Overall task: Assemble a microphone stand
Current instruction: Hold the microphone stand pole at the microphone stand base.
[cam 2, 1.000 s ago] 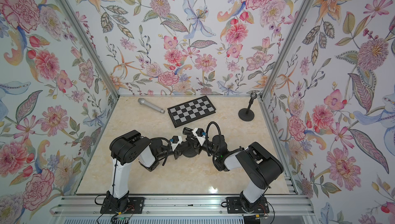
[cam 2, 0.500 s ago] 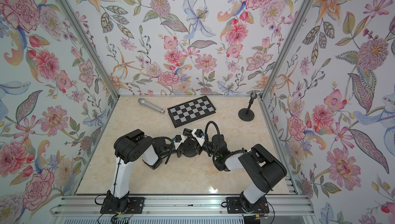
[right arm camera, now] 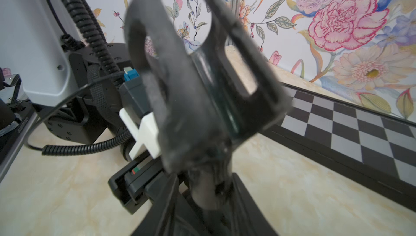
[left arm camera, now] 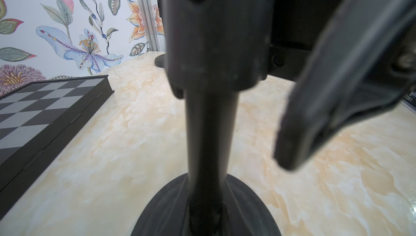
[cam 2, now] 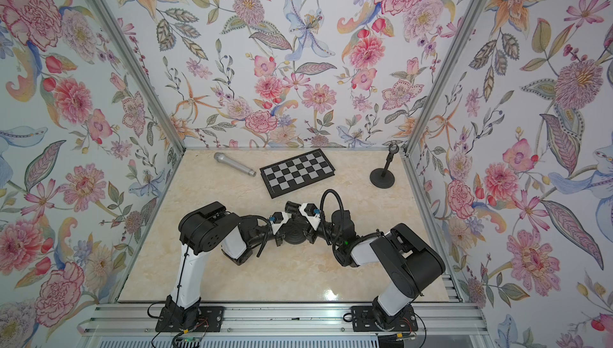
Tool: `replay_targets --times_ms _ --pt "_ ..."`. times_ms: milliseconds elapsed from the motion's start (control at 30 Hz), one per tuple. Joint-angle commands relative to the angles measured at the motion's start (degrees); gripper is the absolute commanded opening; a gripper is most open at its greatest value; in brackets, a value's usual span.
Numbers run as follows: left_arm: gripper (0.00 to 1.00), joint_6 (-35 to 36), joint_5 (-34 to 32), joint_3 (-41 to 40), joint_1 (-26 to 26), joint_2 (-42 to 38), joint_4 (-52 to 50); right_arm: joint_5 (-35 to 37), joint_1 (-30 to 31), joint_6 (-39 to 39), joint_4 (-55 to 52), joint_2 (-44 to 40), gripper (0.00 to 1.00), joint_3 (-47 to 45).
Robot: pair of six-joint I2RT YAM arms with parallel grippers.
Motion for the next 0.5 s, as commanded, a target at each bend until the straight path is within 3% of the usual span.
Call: replay_targets --times_ms 0,233,467 --pt "0.00 1.0 1.0 -1.1 -0.6 2.5 13.9 -11.1 -2.9 -1.4 -5.4 -2.0 0.46 0.8" --pt "0.00 0.7 2.2 -0.7 -0.2 3.6 13.9 -23.3 -8.3 -9.8 -16.4 -3.5 0.54 8.0" --pt "0.06 -0.6 3.0 0.2 0.7 4.8 13.9 -25.7 -9.1 -13.7 -21.3 -1.5 0.52 13.7"
